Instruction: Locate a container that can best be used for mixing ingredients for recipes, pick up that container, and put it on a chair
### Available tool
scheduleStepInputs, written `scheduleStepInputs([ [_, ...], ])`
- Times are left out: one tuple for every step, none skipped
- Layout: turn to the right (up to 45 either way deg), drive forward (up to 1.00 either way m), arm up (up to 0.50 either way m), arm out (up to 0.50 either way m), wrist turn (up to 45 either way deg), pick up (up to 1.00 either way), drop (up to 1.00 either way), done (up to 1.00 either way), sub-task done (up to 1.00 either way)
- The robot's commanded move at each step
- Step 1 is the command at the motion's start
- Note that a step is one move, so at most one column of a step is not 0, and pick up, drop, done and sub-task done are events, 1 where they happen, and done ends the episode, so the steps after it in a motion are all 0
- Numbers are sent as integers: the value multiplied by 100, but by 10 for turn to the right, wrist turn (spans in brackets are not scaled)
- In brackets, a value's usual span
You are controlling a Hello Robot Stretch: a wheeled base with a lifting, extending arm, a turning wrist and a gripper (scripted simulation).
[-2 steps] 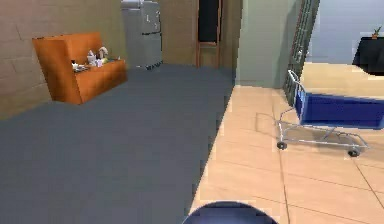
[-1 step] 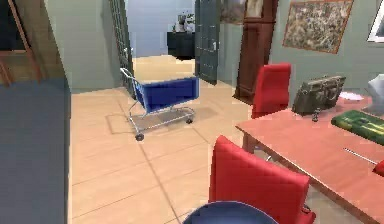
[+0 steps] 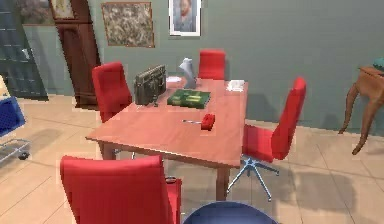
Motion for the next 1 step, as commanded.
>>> scheduleStepInputs([
  [390,0,0,0,0,0,0,0,0],
])
